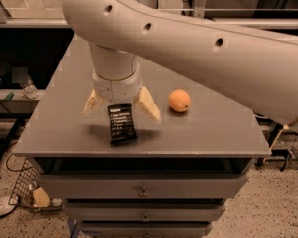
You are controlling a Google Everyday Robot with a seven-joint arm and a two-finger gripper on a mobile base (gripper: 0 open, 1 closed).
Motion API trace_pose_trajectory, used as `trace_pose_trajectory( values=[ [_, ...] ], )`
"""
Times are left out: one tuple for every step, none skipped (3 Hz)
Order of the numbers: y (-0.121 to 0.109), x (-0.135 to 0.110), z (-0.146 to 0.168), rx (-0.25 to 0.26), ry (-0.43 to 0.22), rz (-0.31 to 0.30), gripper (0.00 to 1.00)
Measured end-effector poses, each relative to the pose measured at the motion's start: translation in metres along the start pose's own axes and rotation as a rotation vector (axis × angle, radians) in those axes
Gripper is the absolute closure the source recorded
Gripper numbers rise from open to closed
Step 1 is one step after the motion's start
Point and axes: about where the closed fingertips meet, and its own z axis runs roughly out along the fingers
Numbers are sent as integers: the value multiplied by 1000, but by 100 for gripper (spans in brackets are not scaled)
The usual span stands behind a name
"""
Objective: Pick rxbar chocolate
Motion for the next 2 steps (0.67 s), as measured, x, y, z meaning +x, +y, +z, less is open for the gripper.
trace_pose_trajectory(
  values=[
    [-12, -5, 5, -7, -32, -24, 0],
    [-21, -4, 13, 0, -70, -32, 0]
  ],
)
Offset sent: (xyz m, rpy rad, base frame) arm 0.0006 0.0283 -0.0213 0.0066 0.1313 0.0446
